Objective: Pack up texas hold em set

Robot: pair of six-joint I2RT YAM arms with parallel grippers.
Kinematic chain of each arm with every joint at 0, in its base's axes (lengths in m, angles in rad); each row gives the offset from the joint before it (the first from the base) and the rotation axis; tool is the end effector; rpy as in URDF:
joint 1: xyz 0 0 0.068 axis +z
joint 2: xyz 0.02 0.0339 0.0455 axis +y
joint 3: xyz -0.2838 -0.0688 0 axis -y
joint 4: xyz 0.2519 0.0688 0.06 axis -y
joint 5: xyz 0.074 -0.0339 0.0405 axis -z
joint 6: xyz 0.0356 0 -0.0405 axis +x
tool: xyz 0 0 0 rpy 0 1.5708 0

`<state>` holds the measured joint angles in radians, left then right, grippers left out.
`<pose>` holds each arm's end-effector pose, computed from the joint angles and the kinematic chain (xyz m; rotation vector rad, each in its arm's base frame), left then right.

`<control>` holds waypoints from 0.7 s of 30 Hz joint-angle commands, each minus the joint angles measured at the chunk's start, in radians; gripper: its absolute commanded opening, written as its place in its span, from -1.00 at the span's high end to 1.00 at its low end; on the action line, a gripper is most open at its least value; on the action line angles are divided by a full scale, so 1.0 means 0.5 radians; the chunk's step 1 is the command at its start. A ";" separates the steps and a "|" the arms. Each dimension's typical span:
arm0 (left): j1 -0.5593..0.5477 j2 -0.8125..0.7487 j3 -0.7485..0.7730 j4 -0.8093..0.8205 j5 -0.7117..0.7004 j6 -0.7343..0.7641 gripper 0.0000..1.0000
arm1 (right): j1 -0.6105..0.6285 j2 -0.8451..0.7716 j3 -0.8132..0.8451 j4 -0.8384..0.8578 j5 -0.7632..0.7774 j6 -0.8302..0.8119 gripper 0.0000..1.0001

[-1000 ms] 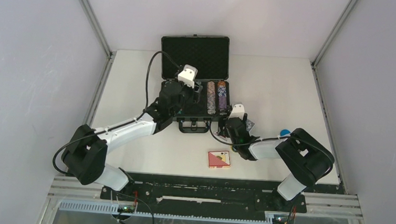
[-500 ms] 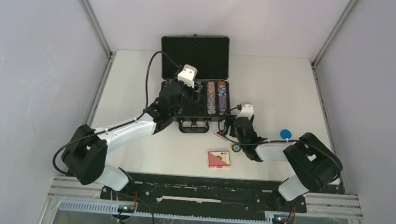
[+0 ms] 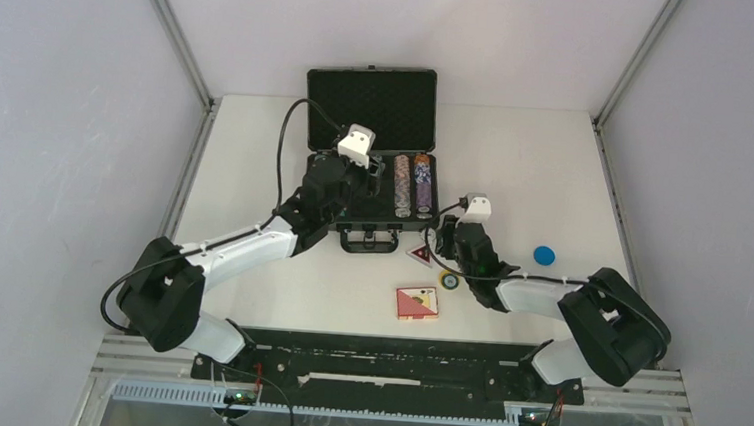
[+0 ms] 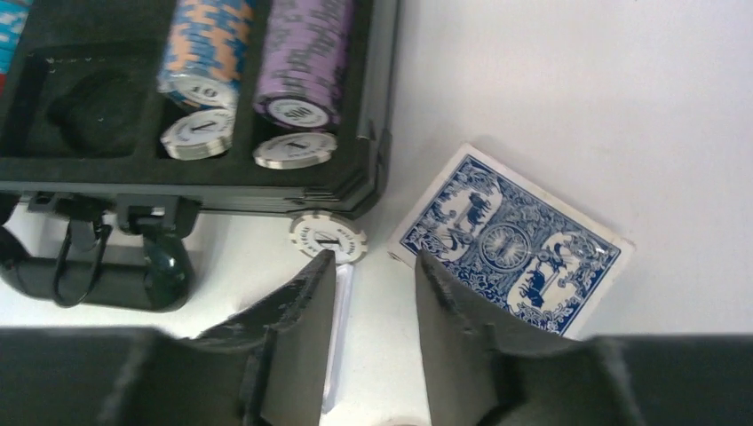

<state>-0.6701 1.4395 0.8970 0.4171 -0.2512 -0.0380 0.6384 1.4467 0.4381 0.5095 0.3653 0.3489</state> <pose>0.2698 -0.2025 0.3026 0.3468 1.6665 -0.3169 0.2196 0.1472 0.1626 -0.0725 2.0415 0.2411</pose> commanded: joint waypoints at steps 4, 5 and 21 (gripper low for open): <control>0.000 -0.111 -0.043 0.113 0.016 -0.028 -0.17 | 0.058 -0.161 -0.022 -0.052 0.052 0.067 0.78; 0.001 -0.115 -0.042 0.116 0.020 -0.028 -0.17 | 0.058 -0.151 -0.034 -0.054 0.051 0.081 0.93; 0.002 -0.123 -0.065 0.137 0.018 -0.012 -0.17 | -0.228 0.142 -0.194 0.242 -0.227 0.373 1.00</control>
<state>-0.6701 1.4120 0.8955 0.4351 -0.2512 -0.0383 0.5617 1.5043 0.3420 0.5770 0.2817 0.4957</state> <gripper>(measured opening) 0.583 0.006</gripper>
